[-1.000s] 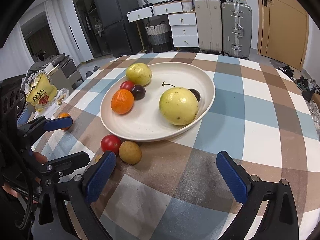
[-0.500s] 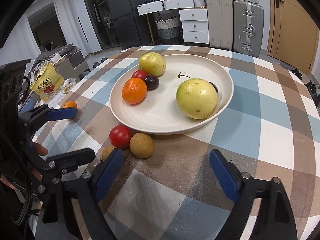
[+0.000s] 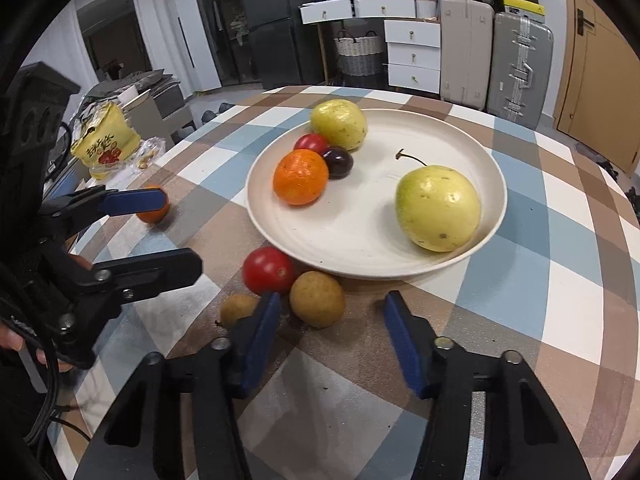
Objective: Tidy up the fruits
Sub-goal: 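Grasp a brown kiwi with the right tool while the left tool grasps another brown kiwi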
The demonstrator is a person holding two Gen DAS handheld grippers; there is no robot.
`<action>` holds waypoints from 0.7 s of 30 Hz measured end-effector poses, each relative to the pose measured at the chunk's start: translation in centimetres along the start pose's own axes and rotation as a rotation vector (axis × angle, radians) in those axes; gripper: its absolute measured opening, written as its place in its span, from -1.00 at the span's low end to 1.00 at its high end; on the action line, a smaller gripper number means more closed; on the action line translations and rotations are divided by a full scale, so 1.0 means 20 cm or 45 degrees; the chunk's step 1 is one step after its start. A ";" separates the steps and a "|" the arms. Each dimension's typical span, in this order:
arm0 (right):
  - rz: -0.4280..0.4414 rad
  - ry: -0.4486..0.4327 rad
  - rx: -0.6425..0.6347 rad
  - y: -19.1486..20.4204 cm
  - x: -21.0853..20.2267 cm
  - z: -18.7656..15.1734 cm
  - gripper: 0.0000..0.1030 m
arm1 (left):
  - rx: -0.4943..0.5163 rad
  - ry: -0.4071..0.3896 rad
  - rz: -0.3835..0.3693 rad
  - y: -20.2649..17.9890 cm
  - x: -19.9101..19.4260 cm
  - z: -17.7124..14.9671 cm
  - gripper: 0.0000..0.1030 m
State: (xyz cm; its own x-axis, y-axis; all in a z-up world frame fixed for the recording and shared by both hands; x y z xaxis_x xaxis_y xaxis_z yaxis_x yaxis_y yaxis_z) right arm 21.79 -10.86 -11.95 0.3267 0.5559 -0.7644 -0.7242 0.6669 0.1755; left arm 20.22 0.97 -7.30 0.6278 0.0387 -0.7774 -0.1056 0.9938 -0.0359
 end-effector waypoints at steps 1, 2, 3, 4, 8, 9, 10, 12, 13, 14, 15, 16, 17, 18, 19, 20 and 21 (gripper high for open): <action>-0.001 0.007 -0.009 0.01 0.01 0.00 -0.09 | 0.001 0.006 -0.005 0.00 0.01 0.00 0.99; -0.002 0.009 -0.018 0.01 0.01 0.00 -0.21 | 0.001 0.009 -0.011 -0.01 0.01 0.00 0.99; -0.001 0.010 -0.024 0.02 0.01 0.00 -0.37 | 0.004 0.011 -0.014 -0.01 0.02 0.00 0.99; 0.001 0.010 -0.029 0.02 0.01 0.00 -0.44 | 0.006 0.013 -0.015 -0.02 0.02 -0.01 0.99; -0.013 0.003 -0.037 0.02 0.00 -0.01 -0.47 | 0.006 0.011 -0.016 -0.02 0.03 -0.01 0.99; -0.009 -0.007 -0.031 0.02 -0.02 -0.01 -0.47 | 0.005 0.012 -0.022 -0.02 0.02 -0.01 0.99; -0.009 -0.017 -0.027 0.01 -0.03 -0.01 -0.47 | 0.005 0.012 -0.038 -0.03 0.02 -0.01 0.99; -0.015 -0.052 -0.027 0.00 -0.07 -0.01 -0.47 | 0.009 0.018 -0.051 -0.04 0.02 -0.02 0.99; -0.013 -0.075 -0.024 0.00 -0.09 -0.01 -0.47 | 0.015 0.021 -0.055 -0.05 0.02 -0.02 0.99; -0.020 -0.091 -0.009 -0.02 -0.11 -0.01 -0.47 | 0.024 0.021 -0.056 -0.06 0.02 -0.02 0.99; -0.027 -0.110 0.009 -0.04 -0.13 -0.01 -0.47 | 0.039 0.021 -0.057 -0.07 0.02 -0.02 0.99; -0.029 -0.131 0.020 -0.05 -0.15 0.00 -0.47 | 0.055 0.016 -0.054 -0.08 0.02 -0.03 0.99; -0.031 -0.165 0.023 -0.06 -0.17 0.01 -0.47 | 0.071 0.013 -0.048 -0.10 0.01 -0.03 0.99; -0.044 -0.189 0.023 -0.07 -0.19 0.02 -0.47 | 0.082 0.011 -0.052 -0.11 0.01 -0.03 0.99; -0.061 -0.209 0.027 -0.07 -0.20 0.03 -0.47 | 0.093 0.006 -0.064 -0.12 0.00 -0.03 0.99; -0.065 -0.226 0.032 -0.08 -0.22 0.04 -0.47 | 0.106 0.008 -0.075 -0.14 0.00 -0.03 0.99; -0.064 -0.237 0.039 -0.09 -0.23 0.04 -0.47 | 0.113 0.012 -0.079 -0.15 0.00 -0.04 0.98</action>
State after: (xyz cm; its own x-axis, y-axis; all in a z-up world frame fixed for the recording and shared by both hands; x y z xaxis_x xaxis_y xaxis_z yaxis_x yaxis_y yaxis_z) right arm 22.14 -14.17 -8.27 0.4705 0.6017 -0.6455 -0.6860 0.7095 0.1613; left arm 19.94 -2.01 -7.74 0.6235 -0.0237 -0.7815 0.0021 0.9996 -0.0287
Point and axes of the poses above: each gripper's, at about its wrist camera, not at the fingertips, and x roughly the way its jaws point, y to its left, z to its top, the point moved 6 cm from there along x, roughly the way its jaws point, and after that the axes turned 7 degrees about z, right-handed, at the moved point
